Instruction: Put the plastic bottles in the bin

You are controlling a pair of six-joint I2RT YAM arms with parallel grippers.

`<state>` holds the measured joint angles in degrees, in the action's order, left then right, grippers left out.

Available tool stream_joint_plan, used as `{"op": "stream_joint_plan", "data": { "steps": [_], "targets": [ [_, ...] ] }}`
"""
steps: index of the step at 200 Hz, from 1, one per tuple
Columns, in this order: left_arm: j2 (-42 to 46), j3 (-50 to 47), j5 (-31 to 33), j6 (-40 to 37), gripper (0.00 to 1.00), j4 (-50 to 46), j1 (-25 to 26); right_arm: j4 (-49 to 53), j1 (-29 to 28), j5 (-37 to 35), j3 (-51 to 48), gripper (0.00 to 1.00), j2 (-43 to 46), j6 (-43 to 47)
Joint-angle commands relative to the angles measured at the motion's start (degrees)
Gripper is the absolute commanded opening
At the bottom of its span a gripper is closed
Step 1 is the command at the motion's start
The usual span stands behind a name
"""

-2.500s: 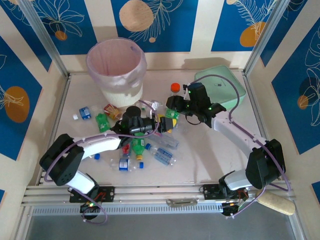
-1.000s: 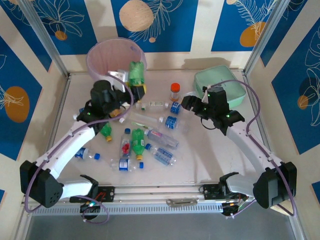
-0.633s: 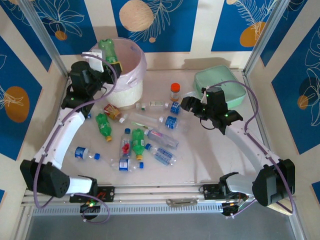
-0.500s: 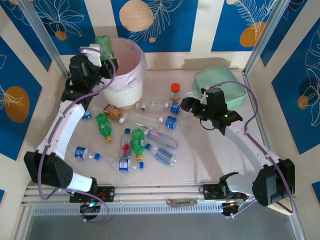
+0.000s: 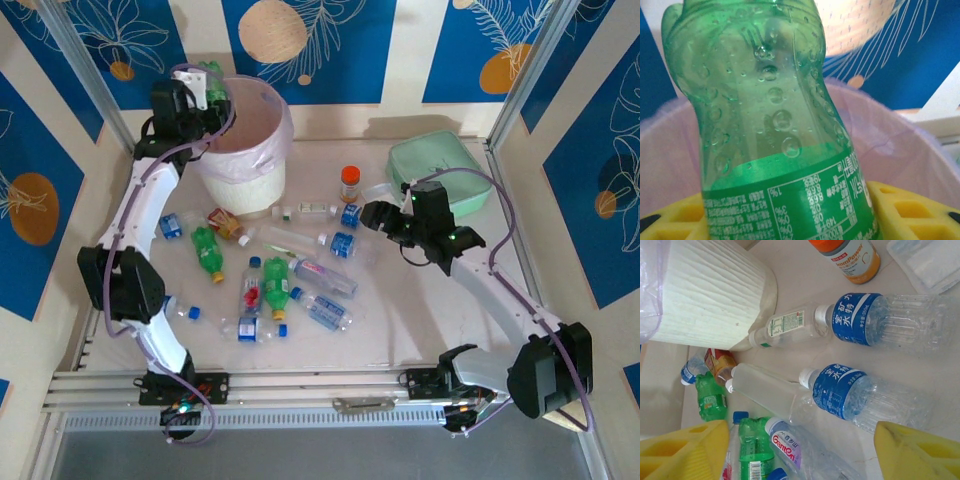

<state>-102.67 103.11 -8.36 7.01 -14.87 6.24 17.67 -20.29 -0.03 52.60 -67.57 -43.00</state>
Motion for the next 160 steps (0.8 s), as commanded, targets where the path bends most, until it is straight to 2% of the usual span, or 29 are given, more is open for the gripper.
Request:
{"op": "stream_joint_plan", "data": {
  "steps": [1, 24, 49, 65, 97, 130, 160],
  "targets": [
    [-2.12, 2.54, -3.01, 0.09, 0.53, -3.9, -0.53, 1.65, -0.36, -0.58, -1.16, 0.77, 1.97, 0.73],
    [-2.77, 2.45, -3.63, 0.41, 0.56, -4.54, -0.53, 1.58, -0.36, -0.96, -1.79, 0.77, 2.44, 0.64],
    [-2.27, 2.53, -3.92, 0.63, 0.66, -4.74, -0.53, 1.18, -0.36, -0.72, -2.08, 0.77, 2.19, 0.48],
    [-1.54, 2.54, -3.64, 0.73, 0.8, -4.68, -0.53, 0.73, -0.36, -0.51, -2.12, 0.77, 1.92, 0.38],
    [0.59, 2.4, -3.42, 1.19, 1.0, -4.66, -0.53, 0.08, -0.58, -0.14, -1.84, 0.77, 1.31, 0.22],
    [5.11, 0.78, -3.53, 1.86, 1.0, -4.14, -0.53, -0.07, -0.89, 0.21, -1.67, 0.78, 0.95, 0.72],
    [11.04, -3.36, -0.87, 0.76, 1.0, -3.72, -0.62, -0.82, -1.15, 0.26, -1.68, 0.82, 0.6, 1.32]
  ]
}}
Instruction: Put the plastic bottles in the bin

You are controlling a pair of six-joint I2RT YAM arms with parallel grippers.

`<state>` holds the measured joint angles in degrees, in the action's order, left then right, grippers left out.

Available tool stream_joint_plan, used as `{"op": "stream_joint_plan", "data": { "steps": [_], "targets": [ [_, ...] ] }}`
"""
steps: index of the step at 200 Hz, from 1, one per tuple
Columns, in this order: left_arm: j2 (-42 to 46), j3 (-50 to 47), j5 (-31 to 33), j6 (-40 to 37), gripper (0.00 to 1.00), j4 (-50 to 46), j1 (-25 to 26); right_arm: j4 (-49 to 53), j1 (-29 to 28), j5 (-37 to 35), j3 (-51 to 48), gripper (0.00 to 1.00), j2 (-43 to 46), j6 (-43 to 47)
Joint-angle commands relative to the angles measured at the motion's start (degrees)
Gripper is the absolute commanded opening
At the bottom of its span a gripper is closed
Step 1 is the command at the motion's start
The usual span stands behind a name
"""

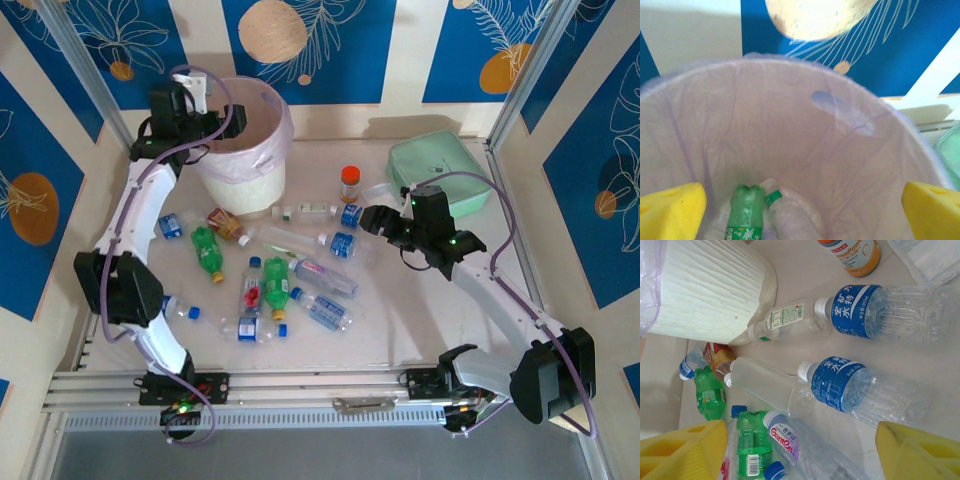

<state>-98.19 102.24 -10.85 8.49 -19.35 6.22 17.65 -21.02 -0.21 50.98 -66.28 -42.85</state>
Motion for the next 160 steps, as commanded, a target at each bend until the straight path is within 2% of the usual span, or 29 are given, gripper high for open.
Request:
{"op": "stream_joint_plan", "data": {
  "steps": [1, 44, 60, 94, 123, 160],
  "targets": [
    [6.76, -2.66, 1.71, -0.79, 1.0, 0.79, -0.59, -0.87, -0.43, 0.41, -0.04, 0.82, -0.69, 1.18],
    [15.09, -10.83, 6.03, -2.33, 1.0, 1.07, -3.26, -3.05, -1.3, 0.74, -0.05, 0.89, -1.66, 2.93],
    [18.04, -15.59, 6.25, -0.07, 1.0, 2.77, -6.15, -3.24, -1.57, 0.52, 0.04, 1.0, -2.0, 3.79],
    [21.75, -25.27, 2.62, 7.83, 1.0, 7.19, -14.29, -3.06, -2.18, -0.51, 0.05, 0.99, -2.43, 5.01],
    [20.25, -30.74, -0.77, 12.33, 1.0, 10.42, -20.39, -3.15, -2.53, -0.67, 0.02, 0.99, -2.87, 5.3],
    [13.51, -32.3, -2.59, 12.27, 1.0, 11.98, -23.66, -3.5, -3.13, -0.19, 0.0, 0.99, -3.76, 5.16]
  ]
}}
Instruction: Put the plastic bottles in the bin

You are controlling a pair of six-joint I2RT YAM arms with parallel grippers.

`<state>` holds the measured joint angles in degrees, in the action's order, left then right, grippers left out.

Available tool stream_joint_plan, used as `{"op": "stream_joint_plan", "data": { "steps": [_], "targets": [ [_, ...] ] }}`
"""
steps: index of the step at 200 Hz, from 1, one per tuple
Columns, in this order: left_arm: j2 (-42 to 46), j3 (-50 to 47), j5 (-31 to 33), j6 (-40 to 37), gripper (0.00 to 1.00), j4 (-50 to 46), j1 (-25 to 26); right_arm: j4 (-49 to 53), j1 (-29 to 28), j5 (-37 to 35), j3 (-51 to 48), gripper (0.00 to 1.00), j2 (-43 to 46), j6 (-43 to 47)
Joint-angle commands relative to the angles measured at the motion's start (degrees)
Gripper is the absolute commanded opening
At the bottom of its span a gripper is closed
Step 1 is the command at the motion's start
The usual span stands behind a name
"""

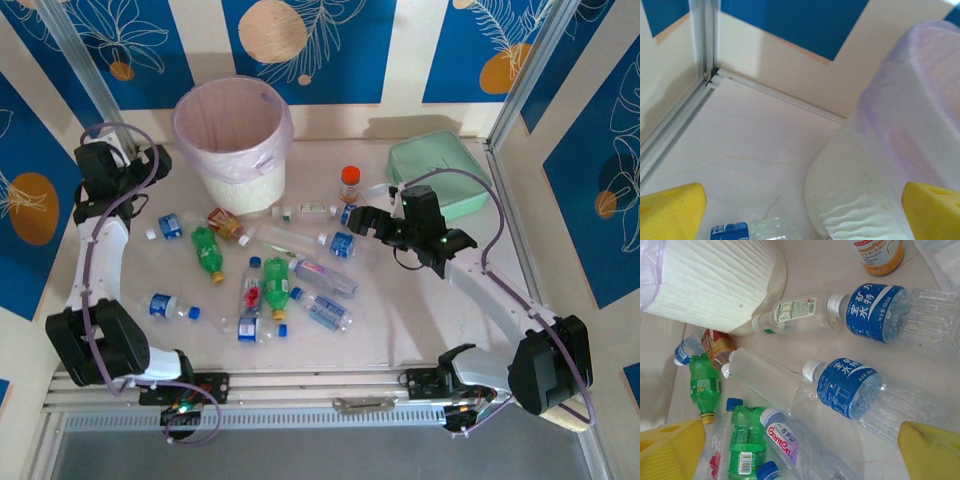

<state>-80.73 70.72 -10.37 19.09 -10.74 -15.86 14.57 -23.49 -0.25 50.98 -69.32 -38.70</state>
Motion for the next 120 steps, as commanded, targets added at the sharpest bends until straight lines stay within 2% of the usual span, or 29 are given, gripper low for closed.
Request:
{"op": "stream_joint_plan", "data": {
  "steps": [1, 82, 120],
  "targets": [
    [-4.2, -0.77, -3.03, 1.61, 1.0, 3.41, -1.61, -0.42, -0.67, -0.12, 0.0, 0.99, -0.77, 1.0],
    [-21.49, 3.81, -10.54, -2.81, 1.0, 5.55, -3.58, 0.62, -2.26, -1.57, 0.01, 0.99, -1.41, 0.17],
    [-26.66, 5.86, -11.88, -6.11, 1.0, 1.05, -3.56, 1.08, -2.79, -2.87, 0.12, 0.99, -1.17, 0.08]
  ]
}}
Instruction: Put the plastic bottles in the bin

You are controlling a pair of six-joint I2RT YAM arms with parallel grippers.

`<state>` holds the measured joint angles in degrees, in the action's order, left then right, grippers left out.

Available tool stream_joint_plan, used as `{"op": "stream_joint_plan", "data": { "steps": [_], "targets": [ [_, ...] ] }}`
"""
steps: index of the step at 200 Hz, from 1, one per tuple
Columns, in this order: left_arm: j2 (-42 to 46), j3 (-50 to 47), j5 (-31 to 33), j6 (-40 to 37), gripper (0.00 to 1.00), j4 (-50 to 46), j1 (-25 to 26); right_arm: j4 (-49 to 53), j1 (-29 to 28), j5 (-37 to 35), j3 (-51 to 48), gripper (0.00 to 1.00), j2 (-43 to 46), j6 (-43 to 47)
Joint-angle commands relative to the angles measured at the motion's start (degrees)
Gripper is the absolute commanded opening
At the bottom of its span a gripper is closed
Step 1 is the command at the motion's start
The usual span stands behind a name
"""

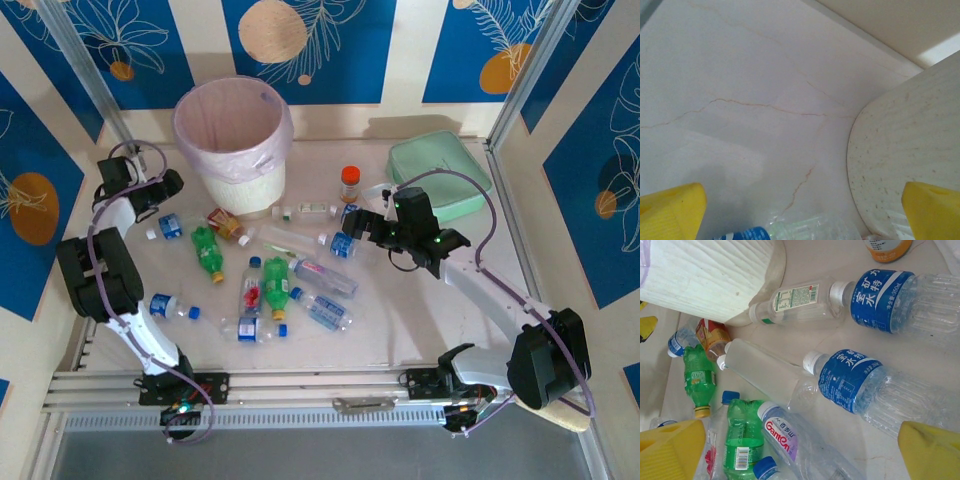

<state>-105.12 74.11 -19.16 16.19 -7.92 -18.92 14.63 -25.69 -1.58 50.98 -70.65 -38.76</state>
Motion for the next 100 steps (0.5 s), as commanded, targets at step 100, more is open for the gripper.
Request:
{"op": "stream_joint_plan", "data": {
  "steps": [100],
  "targets": [
    [2.45, -5.11, -1.44, -3.58, 1.0, -6.97, 0.8, -0.04, -1.11, -1.51, -1.11, 0.99, 0.51, 0.78]
  ]
}}
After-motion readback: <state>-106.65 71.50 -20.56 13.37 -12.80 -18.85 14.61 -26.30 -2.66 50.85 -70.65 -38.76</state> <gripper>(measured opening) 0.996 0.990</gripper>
